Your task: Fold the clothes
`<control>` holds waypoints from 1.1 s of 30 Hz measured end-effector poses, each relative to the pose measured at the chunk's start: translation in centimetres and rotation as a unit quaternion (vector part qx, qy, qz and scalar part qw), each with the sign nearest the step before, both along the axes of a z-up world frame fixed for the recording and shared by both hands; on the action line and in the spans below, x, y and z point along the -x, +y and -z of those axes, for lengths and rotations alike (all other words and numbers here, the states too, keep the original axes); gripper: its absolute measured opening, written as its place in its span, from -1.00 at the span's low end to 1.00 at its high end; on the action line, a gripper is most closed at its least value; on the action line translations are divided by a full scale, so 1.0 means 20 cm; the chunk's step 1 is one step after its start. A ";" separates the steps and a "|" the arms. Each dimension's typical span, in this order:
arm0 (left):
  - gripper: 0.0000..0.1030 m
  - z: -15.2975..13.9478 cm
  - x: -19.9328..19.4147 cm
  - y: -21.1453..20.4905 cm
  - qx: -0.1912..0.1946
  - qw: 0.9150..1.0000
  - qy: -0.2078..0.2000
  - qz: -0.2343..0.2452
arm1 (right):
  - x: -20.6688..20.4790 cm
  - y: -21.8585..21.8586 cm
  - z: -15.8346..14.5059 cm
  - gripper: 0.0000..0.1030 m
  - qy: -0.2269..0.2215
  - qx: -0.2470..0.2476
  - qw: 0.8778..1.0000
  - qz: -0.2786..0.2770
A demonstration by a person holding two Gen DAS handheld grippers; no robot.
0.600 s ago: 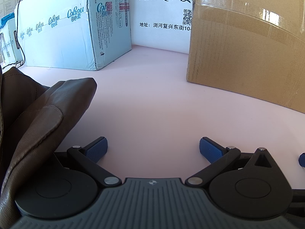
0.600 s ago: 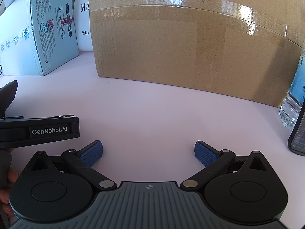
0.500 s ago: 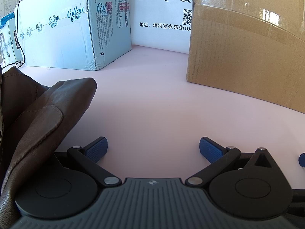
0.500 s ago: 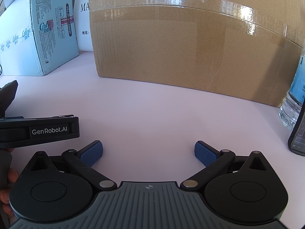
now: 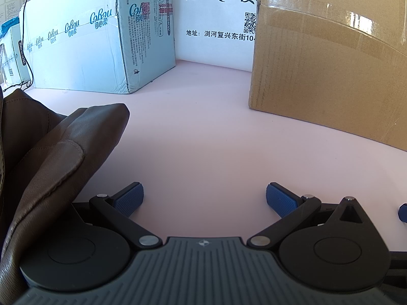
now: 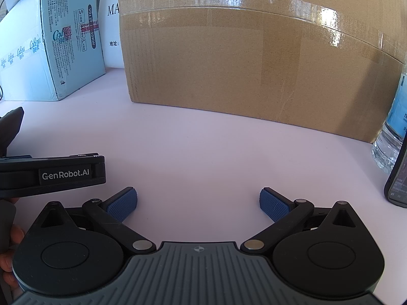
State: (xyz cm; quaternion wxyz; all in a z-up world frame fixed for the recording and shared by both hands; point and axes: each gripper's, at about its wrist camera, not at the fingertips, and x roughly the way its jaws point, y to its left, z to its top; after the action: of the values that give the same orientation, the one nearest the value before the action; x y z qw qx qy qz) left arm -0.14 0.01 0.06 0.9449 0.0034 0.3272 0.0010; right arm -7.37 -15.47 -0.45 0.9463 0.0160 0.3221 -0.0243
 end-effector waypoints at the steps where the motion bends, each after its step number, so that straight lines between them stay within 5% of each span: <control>1: 1.00 0.00 0.00 0.00 0.000 1.000 0.000 0.000 | 0.00 0.00 0.00 1.00 0.000 0.000 1.000 0.000; 23: 1.00 -0.02 0.04 -0.03 -0.022 0.999 -0.014 -0.026 | 0.00 -0.02 -0.01 1.00 -0.006 -0.021 1.000 -0.001; 27: 1.00 -0.10 0.19 -0.07 -0.060 0.992 -0.111 -0.027 | 0.03 -0.07 -0.02 1.00 -0.023 -0.062 0.998 -0.003; 33: 1.00 -0.28 0.52 -0.07 -0.102 0.962 -0.249 -0.043 | 0.16 -0.12 -0.08 1.00 -0.120 -0.151 0.981 -0.012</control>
State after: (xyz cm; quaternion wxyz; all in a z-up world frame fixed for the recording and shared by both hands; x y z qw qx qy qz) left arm -10.56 -1.35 5.66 0.9903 0.0852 0.0796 0.0757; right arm -10.53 -17.95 1.17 0.9650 0.1576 0.2064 0.0377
